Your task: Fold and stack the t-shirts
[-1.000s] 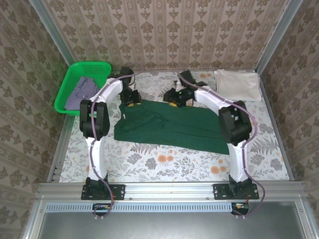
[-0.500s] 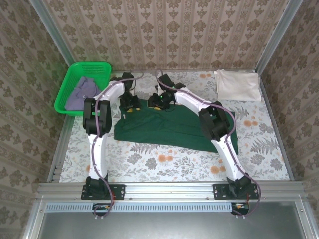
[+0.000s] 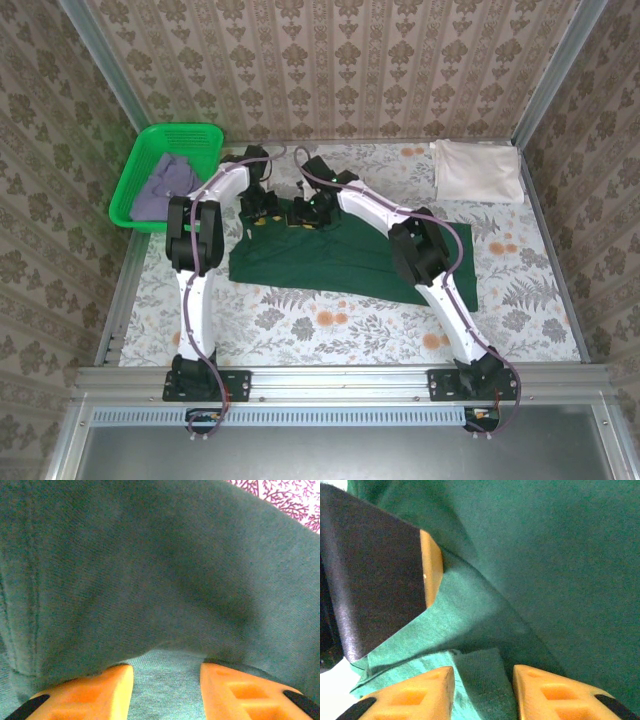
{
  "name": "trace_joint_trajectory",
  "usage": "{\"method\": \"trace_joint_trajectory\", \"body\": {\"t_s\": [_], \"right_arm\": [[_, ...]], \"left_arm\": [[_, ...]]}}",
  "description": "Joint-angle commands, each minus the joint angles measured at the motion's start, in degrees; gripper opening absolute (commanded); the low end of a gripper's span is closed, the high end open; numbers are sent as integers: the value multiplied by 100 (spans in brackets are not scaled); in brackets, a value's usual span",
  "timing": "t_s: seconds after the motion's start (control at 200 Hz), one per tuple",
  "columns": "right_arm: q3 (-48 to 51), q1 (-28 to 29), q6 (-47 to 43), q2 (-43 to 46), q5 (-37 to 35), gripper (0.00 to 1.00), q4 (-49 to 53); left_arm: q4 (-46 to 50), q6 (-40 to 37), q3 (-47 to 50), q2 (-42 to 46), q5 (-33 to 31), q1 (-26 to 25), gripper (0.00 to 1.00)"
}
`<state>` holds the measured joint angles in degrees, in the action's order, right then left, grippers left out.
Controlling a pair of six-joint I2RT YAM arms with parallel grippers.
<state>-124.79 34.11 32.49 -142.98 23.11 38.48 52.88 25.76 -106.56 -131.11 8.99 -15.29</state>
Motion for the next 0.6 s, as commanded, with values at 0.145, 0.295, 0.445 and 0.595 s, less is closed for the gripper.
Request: {"method": "trace_joint_trajectory", "body": {"t_s": [0.145,0.295,0.445,0.595], "right_arm": [[-56,36,-335,49,-96,22,350],[436,35,-609,403,2,17,151],[1030,39,-976,773,236,19,-70],[1414,38,-1330,949,373,22,-32]], "left_arm": [[277,91,101,-187,-240,98,42],[276,87,79,-196,-240,105,42],[287,73,62,-227,-229,105,42],[293,53,79,-231,-257,116,42]]}}
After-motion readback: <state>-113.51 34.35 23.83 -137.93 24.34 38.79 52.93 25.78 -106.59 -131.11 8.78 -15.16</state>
